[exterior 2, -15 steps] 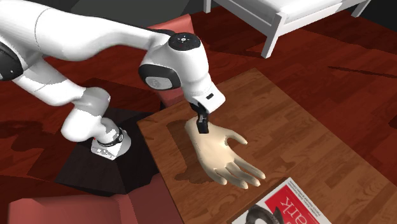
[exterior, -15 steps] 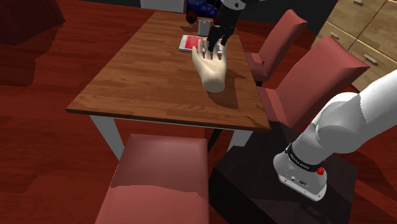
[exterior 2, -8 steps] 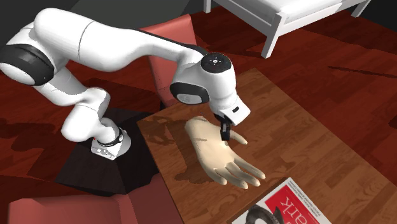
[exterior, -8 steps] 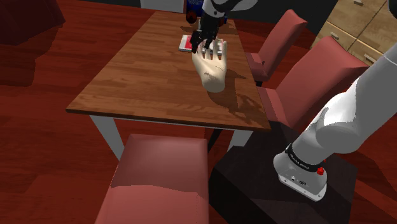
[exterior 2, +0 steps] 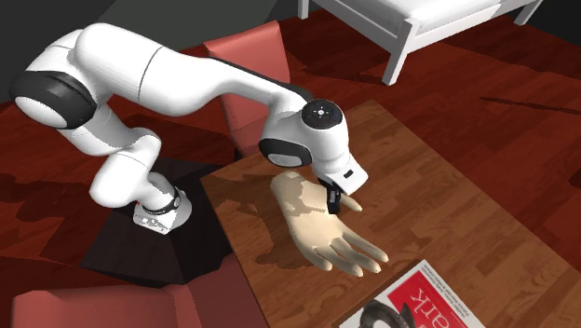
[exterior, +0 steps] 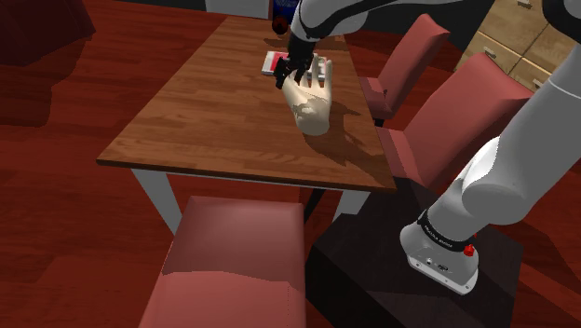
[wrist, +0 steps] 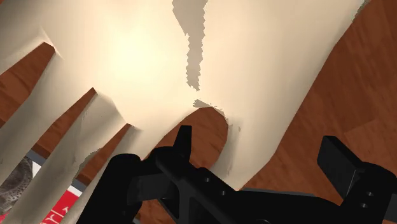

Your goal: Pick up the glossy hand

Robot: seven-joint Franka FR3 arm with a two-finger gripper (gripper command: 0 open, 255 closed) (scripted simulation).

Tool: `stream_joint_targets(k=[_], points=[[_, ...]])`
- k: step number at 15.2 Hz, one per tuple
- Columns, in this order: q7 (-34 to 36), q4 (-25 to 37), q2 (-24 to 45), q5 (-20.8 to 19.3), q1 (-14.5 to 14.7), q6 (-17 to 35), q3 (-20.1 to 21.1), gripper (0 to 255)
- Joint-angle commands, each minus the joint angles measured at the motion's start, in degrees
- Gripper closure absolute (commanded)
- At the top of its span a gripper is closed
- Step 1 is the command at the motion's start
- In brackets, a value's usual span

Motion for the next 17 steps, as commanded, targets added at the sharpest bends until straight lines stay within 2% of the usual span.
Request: stream_joint_targets(k=[1,2,3,12,17], points=[[-0.04,-0.44,0.48,0.06,0.04,0.96,0.04,0],[-0.04,-0.43,0.49,0.07,0.04,0.96,0.04,0],[-0.08,-0.45,0.45,0.08,0.02,0.93,0.02,255],[-0.04,-0.43,0.49,0.07,0.03,0.96,0.05,255],[0.35,2.0,-0.78,-0.23,-0.01,-2.73,0.01,255]])
